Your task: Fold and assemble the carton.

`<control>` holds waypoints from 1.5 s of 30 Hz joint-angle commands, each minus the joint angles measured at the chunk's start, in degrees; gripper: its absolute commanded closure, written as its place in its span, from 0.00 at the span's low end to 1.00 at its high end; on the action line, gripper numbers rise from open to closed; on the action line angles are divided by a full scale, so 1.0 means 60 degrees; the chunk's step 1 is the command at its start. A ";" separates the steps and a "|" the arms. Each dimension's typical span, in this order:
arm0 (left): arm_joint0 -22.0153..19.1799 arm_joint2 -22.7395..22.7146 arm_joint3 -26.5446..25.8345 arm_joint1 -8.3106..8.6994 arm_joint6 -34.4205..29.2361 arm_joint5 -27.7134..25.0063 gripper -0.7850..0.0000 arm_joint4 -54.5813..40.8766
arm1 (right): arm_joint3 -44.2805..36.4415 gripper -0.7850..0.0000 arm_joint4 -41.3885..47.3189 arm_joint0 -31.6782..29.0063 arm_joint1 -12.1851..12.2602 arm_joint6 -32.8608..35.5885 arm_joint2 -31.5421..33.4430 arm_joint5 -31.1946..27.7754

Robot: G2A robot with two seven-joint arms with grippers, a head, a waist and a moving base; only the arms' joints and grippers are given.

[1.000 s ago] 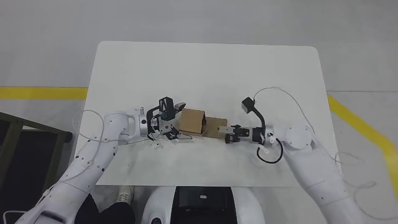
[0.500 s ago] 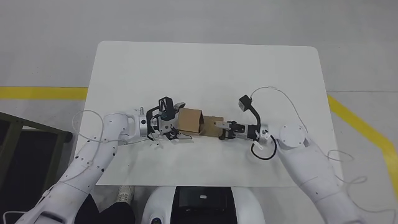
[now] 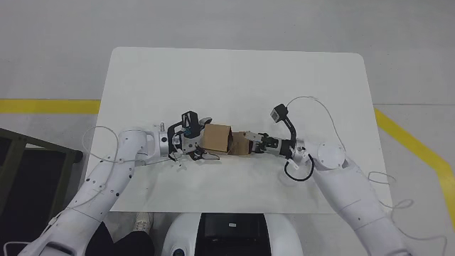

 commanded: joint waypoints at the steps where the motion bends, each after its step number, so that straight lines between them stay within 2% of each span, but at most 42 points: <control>1: -0.0008 0.0006 0.0012 -0.0003 0.0001 -0.0014 0.00 -0.0007 | -0.0035 0.00 -0.0001 0.0102 -0.0040 -0.0002 -0.0102 -0.0032; 13: -0.0044 0.0030 0.0029 -0.0019 0.0004 -0.0012 0.00 0.0022 | 0.0048 0.00 0.0014 0.0800 -0.0317 0.0014 -0.0747 -0.0072; 23: -0.0055 0.0028 0.0067 -0.0024 -0.0038 -0.0039 0.00 0.0007 | 0.0383 0.01 -0.0082 0.0763 -0.0372 0.0165 -0.0870 -0.0228; 24: -0.0060 0.0029 0.0060 -0.0024 -0.0048 -0.0042 0.00 0.0021 | 0.0374 0.13 -0.0100 0.0746 -0.0363 0.0179 -0.0841 -0.0233; 25: -0.0060 0.0028 0.0058 -0.0024 -0.0048 -0.0043 0.00 0.0028 | 0.0355 0.16 -0.0112 0.0727 -0.0354 0.0196 -0.0813 -0.0230; 28: -0.0065 0.0024 0.0062 -0.0024 -0.0044 -0.0048 0.00 0.0032 | 0.0284 0.12 -0.0144 0.0677 -0.0332 0.0258 -0.0752 -0.0209; 31: -0.0067 0.0027 0.0067 -0.0026 -0.0043 -0.0048 0.00 0.0034 | 0.0233 0.24 -0.0164 0.0635 -0.0321 0.0265 -0.0707 -0.0208; 32: -0.0060 0.0034 0.0079 -0.0028 -0.0045 -0.0056 0.00 0.0033 | 0.0217 0.50 -0.0182 0.0627 -0.0318 0.0290 -0.0702 -0.0210; 36: -0.0070 0.0040 0.0089 -0.0029 -0.0065 -0.0055 0.00 0.0063 | 0.0211 0.54 -0.0423 0.0648 -0.0304 0.0392 -0.0729 -0.0043; 42: -0.0070 0.0018 0.0095 -0.0026 -0.0052 -0.0084 0.00 0.0032 | 0.0173 0.65 -0.0576 0.0607 -0.0290 0.0378 -0.0712 0.0051; 45: -0.0059 0.0020 0.0087 -0.0027 -0.0054 -0.0076 0.00 0.0033 | 0.0187 0.65 -0.0851 0.0620 -0.0269 0.0422 -0.0728 0.0229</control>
